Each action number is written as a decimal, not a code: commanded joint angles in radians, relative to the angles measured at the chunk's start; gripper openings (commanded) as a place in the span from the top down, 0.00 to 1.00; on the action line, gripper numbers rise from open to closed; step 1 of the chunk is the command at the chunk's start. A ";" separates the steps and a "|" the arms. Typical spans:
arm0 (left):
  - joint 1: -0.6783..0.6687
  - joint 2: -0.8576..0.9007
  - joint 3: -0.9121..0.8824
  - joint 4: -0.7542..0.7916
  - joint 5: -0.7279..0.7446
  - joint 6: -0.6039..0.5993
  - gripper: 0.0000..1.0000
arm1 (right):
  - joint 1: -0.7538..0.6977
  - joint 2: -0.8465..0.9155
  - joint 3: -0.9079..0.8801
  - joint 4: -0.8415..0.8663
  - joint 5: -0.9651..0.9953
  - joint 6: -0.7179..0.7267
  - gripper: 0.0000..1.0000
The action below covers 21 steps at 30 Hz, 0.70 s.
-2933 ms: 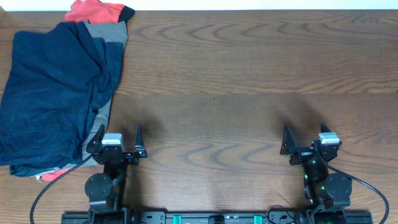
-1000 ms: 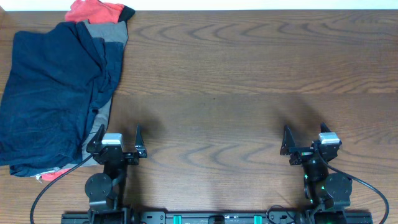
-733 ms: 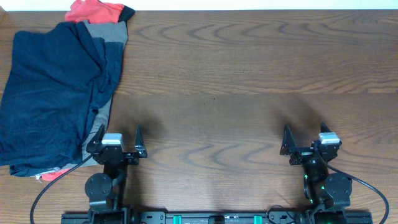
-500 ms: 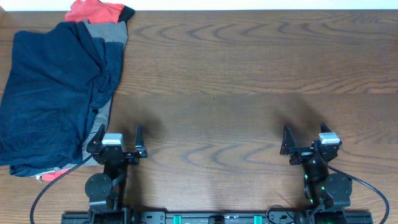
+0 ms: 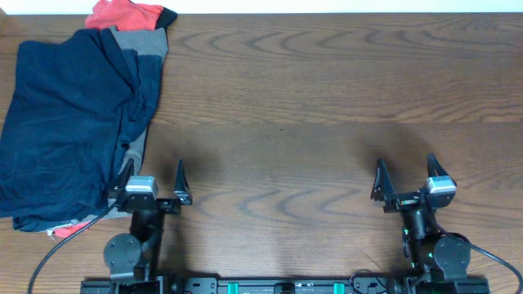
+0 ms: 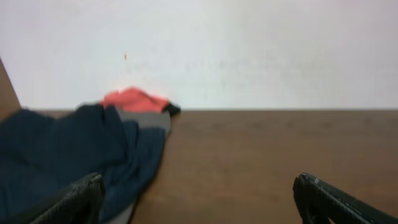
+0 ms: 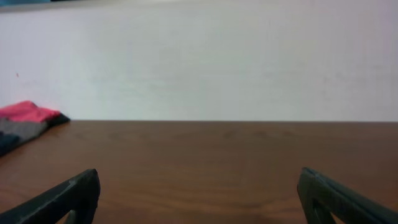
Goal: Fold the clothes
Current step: 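Raise both arms and move the left gripper toward the navy clothing pile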
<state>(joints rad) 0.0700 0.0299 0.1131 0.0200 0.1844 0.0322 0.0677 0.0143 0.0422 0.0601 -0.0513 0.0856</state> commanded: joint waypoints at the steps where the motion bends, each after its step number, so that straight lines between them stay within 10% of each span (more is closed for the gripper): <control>1: -0.004 0.059 0.092 0.003 0.013 -0.011 0.02 | -0.015 0.019 0.076 0.005 0.002 -0.037 0.01; 21: -0.004 0.616 0.721 -0.307 0.013 -0.010 0.02 | -0.015 0.566 0.584 -0.111 -0.130 -0.084 0.01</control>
<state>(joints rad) 0.0700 0.6071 0.7433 -0.2356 0.1848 0.0257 0.0677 0.5144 0.5518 -0.0235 -0.1371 0.0170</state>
